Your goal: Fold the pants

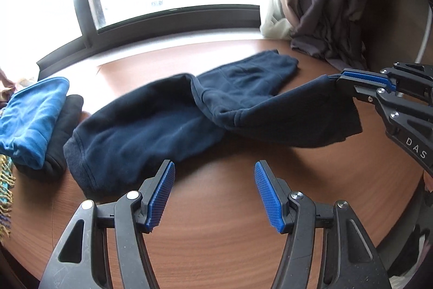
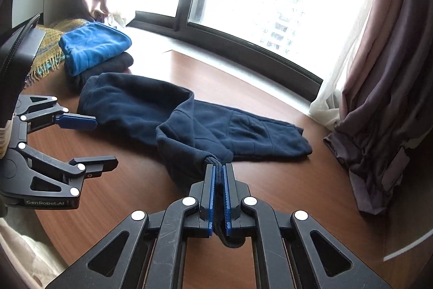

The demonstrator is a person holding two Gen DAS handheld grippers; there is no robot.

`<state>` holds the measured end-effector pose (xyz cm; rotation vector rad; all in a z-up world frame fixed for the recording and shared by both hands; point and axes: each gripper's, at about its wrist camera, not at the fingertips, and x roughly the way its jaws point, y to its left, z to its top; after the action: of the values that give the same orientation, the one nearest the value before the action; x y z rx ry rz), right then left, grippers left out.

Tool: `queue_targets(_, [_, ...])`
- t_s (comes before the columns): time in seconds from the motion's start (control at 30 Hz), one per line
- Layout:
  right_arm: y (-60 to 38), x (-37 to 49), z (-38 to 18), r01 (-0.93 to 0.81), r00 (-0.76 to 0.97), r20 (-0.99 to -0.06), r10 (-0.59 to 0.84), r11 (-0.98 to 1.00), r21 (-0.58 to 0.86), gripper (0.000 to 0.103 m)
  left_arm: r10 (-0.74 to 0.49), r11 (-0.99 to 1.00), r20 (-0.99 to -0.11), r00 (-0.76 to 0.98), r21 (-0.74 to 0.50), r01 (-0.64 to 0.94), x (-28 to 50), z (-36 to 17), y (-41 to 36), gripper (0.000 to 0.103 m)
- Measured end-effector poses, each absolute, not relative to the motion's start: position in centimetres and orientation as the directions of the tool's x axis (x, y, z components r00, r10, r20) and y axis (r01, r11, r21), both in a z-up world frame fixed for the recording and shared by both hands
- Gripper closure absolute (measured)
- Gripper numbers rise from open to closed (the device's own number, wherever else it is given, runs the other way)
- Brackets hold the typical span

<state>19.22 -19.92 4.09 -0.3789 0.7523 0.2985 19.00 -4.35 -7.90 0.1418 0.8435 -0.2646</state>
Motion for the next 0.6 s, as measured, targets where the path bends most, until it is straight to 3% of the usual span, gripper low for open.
queue_targets(0.6, [-28.4, 34.3, 6.9, -0.408, 0.739, -0.650, 0.176, 0.885, -0.225, 0.097, -0.024, 0.993, -0.717, 0.697, 0.065, 0.101, 25.6, -5.8, -8.3, 0.042])
